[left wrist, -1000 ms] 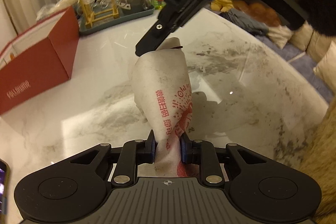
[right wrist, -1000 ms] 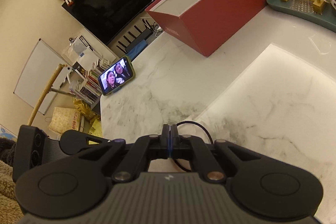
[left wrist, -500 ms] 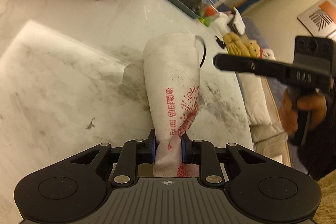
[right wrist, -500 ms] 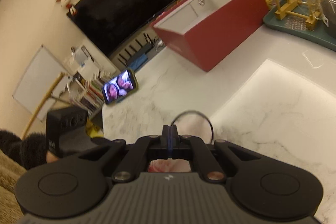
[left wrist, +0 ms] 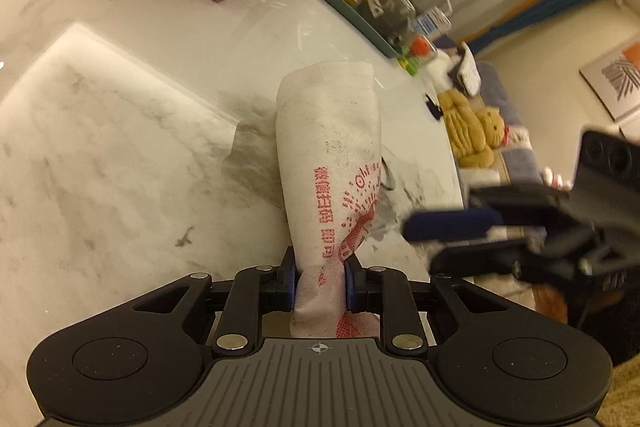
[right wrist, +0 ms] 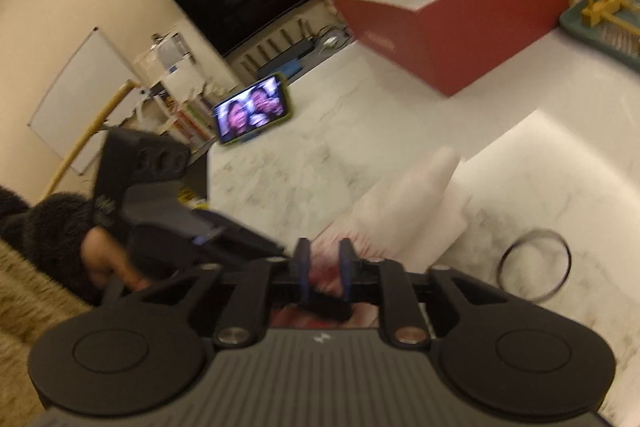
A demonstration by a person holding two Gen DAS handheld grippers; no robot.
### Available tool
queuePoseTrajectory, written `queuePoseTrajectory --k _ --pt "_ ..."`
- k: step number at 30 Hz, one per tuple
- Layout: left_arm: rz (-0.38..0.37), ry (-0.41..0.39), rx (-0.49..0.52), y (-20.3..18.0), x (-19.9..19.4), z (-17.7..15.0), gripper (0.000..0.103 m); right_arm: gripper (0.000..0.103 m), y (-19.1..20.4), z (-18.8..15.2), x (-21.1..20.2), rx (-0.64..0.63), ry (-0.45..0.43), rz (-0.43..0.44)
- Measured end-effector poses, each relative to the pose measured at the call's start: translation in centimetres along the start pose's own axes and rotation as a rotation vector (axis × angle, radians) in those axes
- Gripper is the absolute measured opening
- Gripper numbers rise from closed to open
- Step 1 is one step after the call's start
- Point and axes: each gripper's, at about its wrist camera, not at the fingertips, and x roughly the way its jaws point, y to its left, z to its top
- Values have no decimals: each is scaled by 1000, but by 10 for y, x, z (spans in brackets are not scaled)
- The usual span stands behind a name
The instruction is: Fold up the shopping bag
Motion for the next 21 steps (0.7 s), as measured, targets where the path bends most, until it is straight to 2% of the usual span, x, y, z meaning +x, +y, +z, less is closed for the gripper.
queuePoseTrajectory --k 2,4,7,10,12,13,14,15,16,19,21 --pt "5 -15 -16 4 0 1 22 32 2 -10 -6 41 16 -14" --pt "8 -22 -9 4 0 1 22 32 3 -17 -6 97 55 -100" --pt "-90 -73 -41 8 -2 1 22 33 3 -29 -5 173 29 -121" --pt "-149 -110 -74 8 -5 6 22 61 1 -32 0 244 -21 -139" --pt "-194 -134 -83 6 -8 10 22 61 -4 -32 -3 307 -93 -116" --pt "-225 -149 -89 5 -11 11 22 67 -5 -30 -3 315 -106 -135" --pt "-246 -157 -94 5 -14 12 22 81 -6 -28 -2 319 -114 -158" --pt "-266 -165 -99 5 -17 14 22 88 -6 -26 -1 323 -123 -181" --pt "-288 -167 -92 4 -19 16 22 89 -9 -25 -1 323 -129 -151" --pt "-346 -172 -74 1 -23 23 22 87 -28 -25 2 403 -140 76" --pt "-331 -140 -32 -6 -21 28 22 76 -40 -28 5 442 -134 178"
